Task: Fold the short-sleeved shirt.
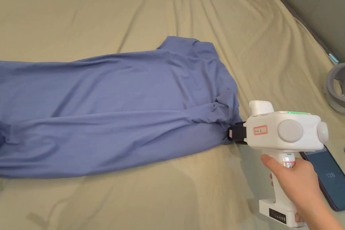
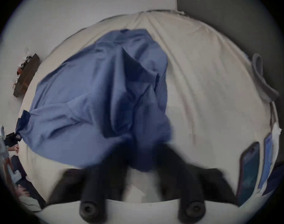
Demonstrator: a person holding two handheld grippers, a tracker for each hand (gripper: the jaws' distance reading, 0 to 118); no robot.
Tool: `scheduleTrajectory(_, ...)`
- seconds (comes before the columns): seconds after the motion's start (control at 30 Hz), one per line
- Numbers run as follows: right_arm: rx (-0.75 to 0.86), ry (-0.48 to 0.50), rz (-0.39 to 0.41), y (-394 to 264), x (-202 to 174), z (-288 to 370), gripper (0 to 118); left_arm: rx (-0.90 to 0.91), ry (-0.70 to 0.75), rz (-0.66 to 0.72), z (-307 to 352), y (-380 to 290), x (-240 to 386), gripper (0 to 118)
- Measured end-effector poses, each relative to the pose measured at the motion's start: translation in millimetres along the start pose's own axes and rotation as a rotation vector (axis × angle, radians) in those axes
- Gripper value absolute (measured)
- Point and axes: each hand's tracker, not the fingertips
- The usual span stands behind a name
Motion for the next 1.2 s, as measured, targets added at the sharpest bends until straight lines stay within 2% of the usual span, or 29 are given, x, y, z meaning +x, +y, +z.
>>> scheduleTrajectory(0.23,0.097,0.072,0.001,-11.4,1.9,60.0,13,0.025,-0.064,0.022,27.0,9.8,-11.3,3)
scheduleTrajectory(0.4,0.141,0.076,0.076,-19.2,-4.9,116.7,13,0.069,-0.069,-0.031,61.5,6.5,-8.9,3)
scheduleTrajectory(0.53,0.137,0.043,0.118,-40.5,-0.6,145.4,13,0.063,-0.056,-0.052,81.5,-12.0,-15.6,3)
scheduleTrajectory(0.63,0.119,0.049,0.106,-67.3,6.3,150.3,13,0.019,-0.055,-0.053,84.5,-38.9,-16.1,3)
scheduleTrajectory(0.8,-0.012,0.026,0.112,-108.7,7.3,129.5,13,-0.105,-0.029,-0.065,67.8,-81.5,-6.7,3)
scheduleTrajectory(0.93,-0.03,0.019,0.127,-122.7,6.9,117.7,14,-0.149,-0.002,-0.039,55.8,-92.9,-6.4,4)
scheduleTrajectory(0.97,-0.028,0.019,0.126,-122.8,6.6,118.1,22,-0.159,-0.013,-0.005,53.6,-92.6,-8.4,10)
scheduleTrajectory(1.03,-0.052,0.013,0.118,-121.3,7.2,120.1,96,-0.176,0.021,0.052,52.5,-91.8,-12.6,81)
scheduleTrajectory(1.07,-0.064,0.003,0.128,-122.3,7.1,122.3,113,-0.182,0.04,0.04,53.7,-92.6,-13.5,86)
scheduleTrajectory(1.1,-0.037,-0.011,0.157,-126.2,4.1,131.1,116,-0.142,0.043,0.024,63.9,-94.7,-15.3,86)
scheduleTrajectory(1.2,0.093,-0.056,0.215,-128.3,-4.5,167.5,116,-0.086,0.058,0.029,97.2,-94.0,-17.3,86)
